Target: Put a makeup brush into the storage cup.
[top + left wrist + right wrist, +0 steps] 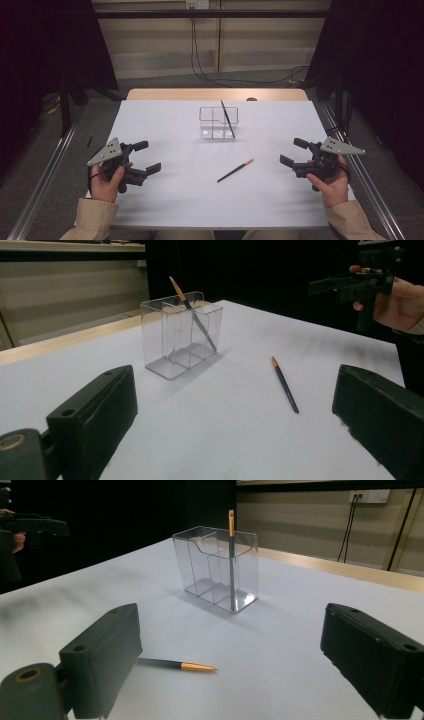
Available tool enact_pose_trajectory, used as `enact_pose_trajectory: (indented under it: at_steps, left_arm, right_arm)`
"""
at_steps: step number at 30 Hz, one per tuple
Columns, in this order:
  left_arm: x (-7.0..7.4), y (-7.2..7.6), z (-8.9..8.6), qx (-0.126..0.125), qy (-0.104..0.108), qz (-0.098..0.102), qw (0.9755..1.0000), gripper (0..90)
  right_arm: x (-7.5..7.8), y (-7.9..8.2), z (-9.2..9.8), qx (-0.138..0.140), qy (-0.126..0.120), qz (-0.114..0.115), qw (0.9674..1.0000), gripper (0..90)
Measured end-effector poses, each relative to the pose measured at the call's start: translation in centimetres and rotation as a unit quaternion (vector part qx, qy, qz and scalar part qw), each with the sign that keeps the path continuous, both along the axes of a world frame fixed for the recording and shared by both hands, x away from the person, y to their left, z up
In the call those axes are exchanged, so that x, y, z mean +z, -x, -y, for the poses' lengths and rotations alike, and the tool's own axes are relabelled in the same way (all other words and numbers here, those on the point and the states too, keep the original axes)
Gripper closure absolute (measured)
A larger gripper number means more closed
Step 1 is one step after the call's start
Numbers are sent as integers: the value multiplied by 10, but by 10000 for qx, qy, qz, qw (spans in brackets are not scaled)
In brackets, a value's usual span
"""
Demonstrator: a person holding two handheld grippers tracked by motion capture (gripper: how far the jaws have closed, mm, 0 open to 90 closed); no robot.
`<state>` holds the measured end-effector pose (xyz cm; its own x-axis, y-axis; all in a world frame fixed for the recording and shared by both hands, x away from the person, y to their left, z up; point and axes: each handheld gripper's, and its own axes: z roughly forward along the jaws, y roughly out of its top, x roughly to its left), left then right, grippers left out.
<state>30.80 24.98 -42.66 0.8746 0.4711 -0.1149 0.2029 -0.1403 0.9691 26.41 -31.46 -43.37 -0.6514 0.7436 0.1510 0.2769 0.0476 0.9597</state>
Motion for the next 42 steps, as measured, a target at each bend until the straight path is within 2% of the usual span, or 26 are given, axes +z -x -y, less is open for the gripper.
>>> enact_pose_trajectory:
  at_steps: [12,20,30,42]
  left_arm:
    - [0,0,0,0,23,6,10000,41]
    - [0,-1,0,-3,33,2,10000,41]
    - [0,-1,0,-12,38,-8,10000,42]
    - [1,0,0,-14,30,-9,10000,41]
  right_arm:
    - [-1,0,-1,8,-6,-40,10000,80]
    - [-1,-5,-6,26,119,-85,9999,79]
    - [0,-19,-18,176,113,-175,9996,79]
    - [5,-34,-36,312,132,-103,9994,80]
